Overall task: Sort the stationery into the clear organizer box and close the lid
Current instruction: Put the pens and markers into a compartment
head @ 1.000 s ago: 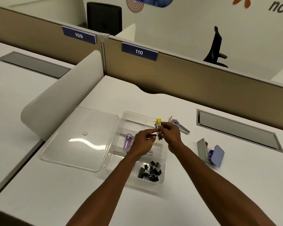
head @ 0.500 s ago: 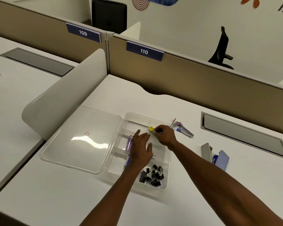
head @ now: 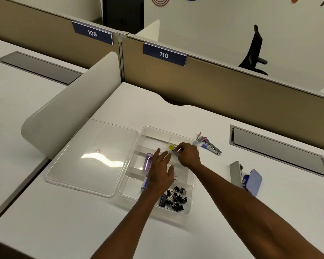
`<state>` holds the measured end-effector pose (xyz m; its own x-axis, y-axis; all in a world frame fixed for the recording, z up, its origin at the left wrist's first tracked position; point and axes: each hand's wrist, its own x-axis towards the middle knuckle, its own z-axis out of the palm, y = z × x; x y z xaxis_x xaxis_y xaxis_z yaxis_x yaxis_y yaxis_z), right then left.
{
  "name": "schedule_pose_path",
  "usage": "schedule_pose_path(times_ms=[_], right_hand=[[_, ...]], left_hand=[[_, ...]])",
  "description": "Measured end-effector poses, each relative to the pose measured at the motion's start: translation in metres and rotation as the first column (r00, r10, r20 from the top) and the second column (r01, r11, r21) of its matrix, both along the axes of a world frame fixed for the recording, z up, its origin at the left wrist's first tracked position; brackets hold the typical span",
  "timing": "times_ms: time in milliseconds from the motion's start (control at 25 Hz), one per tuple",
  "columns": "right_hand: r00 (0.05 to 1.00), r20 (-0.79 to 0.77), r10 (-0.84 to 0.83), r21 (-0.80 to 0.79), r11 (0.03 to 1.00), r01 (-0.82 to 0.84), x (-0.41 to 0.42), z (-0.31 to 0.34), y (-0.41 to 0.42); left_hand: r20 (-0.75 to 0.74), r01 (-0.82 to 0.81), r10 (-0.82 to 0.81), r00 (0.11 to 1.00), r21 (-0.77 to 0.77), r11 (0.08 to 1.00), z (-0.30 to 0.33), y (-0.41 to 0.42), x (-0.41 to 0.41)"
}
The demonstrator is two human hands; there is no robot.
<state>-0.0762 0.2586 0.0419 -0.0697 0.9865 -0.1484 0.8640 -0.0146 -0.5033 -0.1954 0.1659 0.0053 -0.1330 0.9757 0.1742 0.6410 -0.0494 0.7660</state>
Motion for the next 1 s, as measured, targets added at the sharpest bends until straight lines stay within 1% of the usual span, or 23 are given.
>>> schedule_pose_path(times_ms=[160,320,400,520,600,640,720,800,840,880,960,1000], right_hand=[[0.996,0.068,0.049,-0.007,0.999,-0.049,-0.001,0.0,0.0],[0.994,0.072,0.077,-0.08,0.994,-0.071,-0.002,0.001,0.004],[0.994,0.063,0.094,-0.087,0.992,-0.088,-0.002,0.0,0.005],[0.996,0.035,0.084,-0.067,0.994,-0.082,-0.002,-0.002,0.003],[0.998,0.004,0.063,-0.011,0.998,-0.063,-0.001,-0.002,0.003],[0.999,-0.035,0.037,0.052,0.998,-0.036,0.0,-0.001,0.0],[0.985,-0.161,-0.063,0.225,0.969,0.099,0.005,0.007,-0.004],[0.941,-0.274,-0.197,0.376,0.879,0.293,0.018,0.014,-0.004],[0.912,-0.303,-0.275,0.385,0.84,0.382,0.027,0.017,-0.001],[0.881,-0.305,-0.362,0.353,0.816,0.458,0.038,0.019,0.001],[0.833,-0.234,-0.501,0.231,0.804,0.549,0.061,0.018,0.003],[0.837,-0.169,-0.52,0.162,0.823,0.545,0.073,0.015,0.004]], left_hand=[[-0.004,0.002,-0.002,1.0,0.01,1.0,-0.001,0.0,0.0],[0.003,-0.004,0.004,1.0,0.013,1.0,-0.003,0.0,0.0],[0.0,-0.002,0.002,1.0,0.018,1.0,-0.005,0.0,0.0],[-0.012,-0.01,0.011,1.0,0.02,1.0,-0.006,0.001,0.0],[-0.005,-0.018,0.018,1.0,0.017,1.0,-0.009,0.002,0.001],[-0.003,-0.013,0.013,1.0,0.019,1.0,-0.008,0.002,0.0],[-0.007,0.009,-0.009,1.0,0.04,0.999,-0.008,0.0,0.0],[-0.026,0.025,-0.023,0.999,0.077,0.997,-0.005,-0.001,-0.001],[-0.052,0.026,-0.021,0.998,0.089,0.996,-0.005,-0.001,-0.001],[-0.093,0.028,-0.019,0.995,0.101,0.994,-0.004,-0.002,0.0],[-0.181,0.048,-0.024,0.983,0.129,0.99,-0.003,-0.002,0.004],[-0.201,0.057,-0.029,0.979,0.137,0.989,-0.002,-0.002,0.006]])
